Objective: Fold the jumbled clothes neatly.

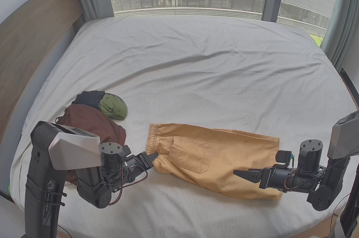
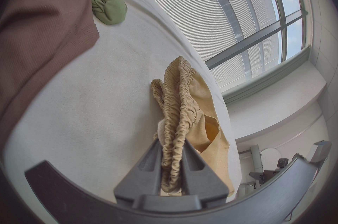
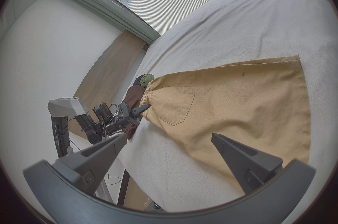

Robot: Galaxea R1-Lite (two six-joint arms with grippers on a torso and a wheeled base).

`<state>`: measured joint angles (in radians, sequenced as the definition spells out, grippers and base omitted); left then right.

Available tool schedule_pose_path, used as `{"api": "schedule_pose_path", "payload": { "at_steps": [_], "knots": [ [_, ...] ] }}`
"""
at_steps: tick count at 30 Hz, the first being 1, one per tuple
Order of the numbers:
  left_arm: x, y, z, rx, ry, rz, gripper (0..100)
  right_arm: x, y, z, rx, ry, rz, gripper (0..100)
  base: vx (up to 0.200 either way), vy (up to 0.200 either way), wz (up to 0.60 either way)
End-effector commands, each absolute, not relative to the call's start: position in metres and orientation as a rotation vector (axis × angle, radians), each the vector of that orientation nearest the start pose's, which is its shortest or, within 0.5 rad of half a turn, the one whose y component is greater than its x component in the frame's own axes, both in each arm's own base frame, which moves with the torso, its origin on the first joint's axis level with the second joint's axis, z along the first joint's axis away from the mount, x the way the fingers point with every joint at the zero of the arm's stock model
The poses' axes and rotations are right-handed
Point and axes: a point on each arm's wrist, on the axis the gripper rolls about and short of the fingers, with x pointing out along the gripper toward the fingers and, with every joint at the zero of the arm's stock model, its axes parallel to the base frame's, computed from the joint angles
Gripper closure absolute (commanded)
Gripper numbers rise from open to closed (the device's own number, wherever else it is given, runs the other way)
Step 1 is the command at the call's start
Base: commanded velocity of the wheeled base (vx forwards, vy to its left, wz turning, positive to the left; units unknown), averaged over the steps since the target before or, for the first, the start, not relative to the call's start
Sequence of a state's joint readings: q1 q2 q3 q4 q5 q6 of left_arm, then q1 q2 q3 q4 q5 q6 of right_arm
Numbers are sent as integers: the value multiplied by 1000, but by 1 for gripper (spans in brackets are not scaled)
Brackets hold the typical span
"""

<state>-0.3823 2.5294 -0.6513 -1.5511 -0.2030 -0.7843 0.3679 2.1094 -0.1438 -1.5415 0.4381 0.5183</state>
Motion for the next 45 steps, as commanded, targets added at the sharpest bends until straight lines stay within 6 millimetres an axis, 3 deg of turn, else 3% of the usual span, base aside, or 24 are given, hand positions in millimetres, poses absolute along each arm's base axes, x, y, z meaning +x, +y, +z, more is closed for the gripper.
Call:
{"api": "schedule_pose_path", "payload": {
  "at_steps": [1,5,11,14,29,34,45],
  "knots": [
    [327,-123,-39,-686,528,-396,100,228,98,26,498,632,663,0,0,0,0],
    [323,-106,-35,-672,528,-360,100,227,99,25,495,636,666,0,0,0,0],
    [288,-72,-6,-663,636,-418,100,227,99,25,495,635,668,0,0,0,0],
    [284,-61,3,-666,636,-407,100,228,99,25,495,636,667,0,0,0,0],
    [283,-22,0,-582,589,-312,100,229,100,21,493,648,664,0,0,0,0],
    [282,-26,2,-576,588,-330,100,229,102,20,491,654,668,0,0,0,0],
    [275,-70,1,-451,595,-495,100,229,102,20,489,650,668,0,0,0,0]
  ]
}}
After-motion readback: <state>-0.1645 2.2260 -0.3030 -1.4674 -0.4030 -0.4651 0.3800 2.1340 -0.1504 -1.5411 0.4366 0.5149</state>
